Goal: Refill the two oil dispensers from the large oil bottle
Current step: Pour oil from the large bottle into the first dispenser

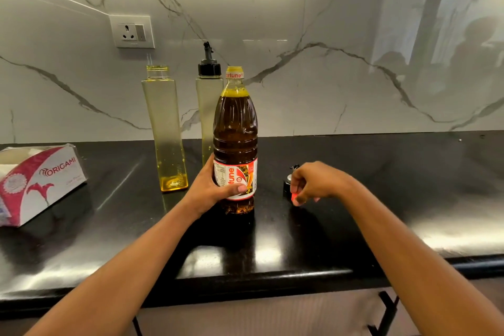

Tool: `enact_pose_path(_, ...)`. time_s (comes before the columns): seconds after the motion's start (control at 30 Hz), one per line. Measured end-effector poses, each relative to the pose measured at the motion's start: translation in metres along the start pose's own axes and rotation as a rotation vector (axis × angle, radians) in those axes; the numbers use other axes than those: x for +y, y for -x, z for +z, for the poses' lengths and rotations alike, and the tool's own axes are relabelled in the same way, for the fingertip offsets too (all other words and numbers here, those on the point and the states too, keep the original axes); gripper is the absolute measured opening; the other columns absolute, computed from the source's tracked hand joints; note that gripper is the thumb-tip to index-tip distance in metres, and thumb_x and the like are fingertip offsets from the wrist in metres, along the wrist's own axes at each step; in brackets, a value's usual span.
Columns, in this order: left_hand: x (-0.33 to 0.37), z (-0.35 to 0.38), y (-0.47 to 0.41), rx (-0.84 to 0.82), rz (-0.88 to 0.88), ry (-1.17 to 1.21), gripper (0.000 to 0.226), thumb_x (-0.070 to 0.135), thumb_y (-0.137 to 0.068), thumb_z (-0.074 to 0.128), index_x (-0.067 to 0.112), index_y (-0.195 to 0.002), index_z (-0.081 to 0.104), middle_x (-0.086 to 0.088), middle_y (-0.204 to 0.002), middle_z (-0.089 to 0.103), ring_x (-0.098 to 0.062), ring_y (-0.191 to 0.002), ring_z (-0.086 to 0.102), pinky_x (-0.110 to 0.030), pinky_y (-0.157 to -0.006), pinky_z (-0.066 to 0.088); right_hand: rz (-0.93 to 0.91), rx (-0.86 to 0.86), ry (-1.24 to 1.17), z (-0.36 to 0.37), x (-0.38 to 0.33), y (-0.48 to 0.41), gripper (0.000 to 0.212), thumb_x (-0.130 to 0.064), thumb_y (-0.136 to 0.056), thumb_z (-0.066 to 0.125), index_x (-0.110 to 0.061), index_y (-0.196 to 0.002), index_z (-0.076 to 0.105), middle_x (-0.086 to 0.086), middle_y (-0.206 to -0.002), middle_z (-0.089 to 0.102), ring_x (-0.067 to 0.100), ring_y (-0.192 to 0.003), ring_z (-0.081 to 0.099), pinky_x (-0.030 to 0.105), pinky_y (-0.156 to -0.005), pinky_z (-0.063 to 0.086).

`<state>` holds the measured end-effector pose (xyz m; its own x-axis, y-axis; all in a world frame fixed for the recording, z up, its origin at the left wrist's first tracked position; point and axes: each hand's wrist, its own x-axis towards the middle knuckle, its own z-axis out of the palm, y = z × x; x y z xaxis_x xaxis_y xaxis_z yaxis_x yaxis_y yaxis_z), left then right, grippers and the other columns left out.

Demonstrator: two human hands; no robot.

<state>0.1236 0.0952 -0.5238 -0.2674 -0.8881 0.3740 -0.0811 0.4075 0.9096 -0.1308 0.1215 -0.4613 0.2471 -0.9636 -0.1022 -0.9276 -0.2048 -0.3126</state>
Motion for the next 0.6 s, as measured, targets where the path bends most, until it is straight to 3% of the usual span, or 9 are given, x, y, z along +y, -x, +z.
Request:
enact_pose_path(0.1, -0.001, 0.0, 0.0, -0.01, 0.009, 0.007, 0.092, 0.051, -0.046, 0.091, 0.039, -0.125, 0.047, 0.003, -0.117, 0.068, -0.017, -0.108, 0.066, -0.028, -0.087, 0.055, 0.002, 0.058, 0.049, 0.009, 0.008, -0.003, 0.026, -0.018, -0.07, 0.081, -0.021, -0.092, 0.067, -0.01, -0.087, 0.067, 0.008, -0.085, 0.061, 0.023, -0.075, 0.045)
enact_pose_path(0.3, -0.002, -0.001, -0.001, -0.021, 0.004, 0.012, 0.094, 0.054, -0.043, 0.091, 0.041, -0.124, 0.046, 0.008, -0.115, 0.068, -0.014, -0.107, 0.066, -0.021, -0.081, 0.055, 0.027, 0.105, 0.029, 0.009, 0.018, -0.002, 0.038, -0.025, -0.071, 0.081, -0.02, -0.105, 0.066, -0.004, -0.101, 0.066, 0.013, -0.095, 0.06, 0.03, -0.087, 0.048)
enact_pose_path(0.47, -0.002, -0.002, 0.0, -0.025, -0.025, 0.012, 0.098, 0.061, -0.035, 0.09, 0.047, -0.12, 0.043, 0.011, -0.113, 0.068, -0.007, -0.106, 0.065, -0.022, -0.082, 0.054, -0.11, 0.457, -0.285, -0.01, -0.008, 0.004, 0.023, -0.039, -0.083, 0.066, -0.021, -0.098, 0.065, -0.009, -0.091, 0.064, 0.001, -0.082, 0.058, 0.018, -0.075, 0.046)
enact_pose_path(0.53, 0.001, -0.003, 0.003, -0.015, -0.013, -0.007, 0.105, 0.063, -0.033, 0.089, 0.045, -0.125, 0.041, 0.01, -0.117, 0.065, -0.008, -0.107, 0.065, -0.026, -0.088, 0.053, -0.192, 0.546, -0.407, -0.023, -0.03, 0.002, 0.031, -0.044, -0.086, 0.06, -0.017, -0.101, 0.064, -0.008, -0.089, 0.063, 0.002, -0.08, 0.059, 0.017, -0.071, 0.045)
enact_pose_path(0.6, 0.006, -0.005, 0.007, 0.045, 0.024, -0.03, 0.118, 0.064, -0.035, 0.088, 0.037, -0.137, 0.035, 0.007, -0.124, 0.06, -0.01, -0.112, 0.062, -0.03, -0.093, 0.052, -0.26, 0.553, -0.51, -0.037, -0.053, -0.003, 0.041, -0.05, -0.085, 0.057, -0.016, -0.107, 0.063, -0.004, -0.097, 0.064, 0.009, -0.088, 0.06, 0.023, -0.078, 0.049)
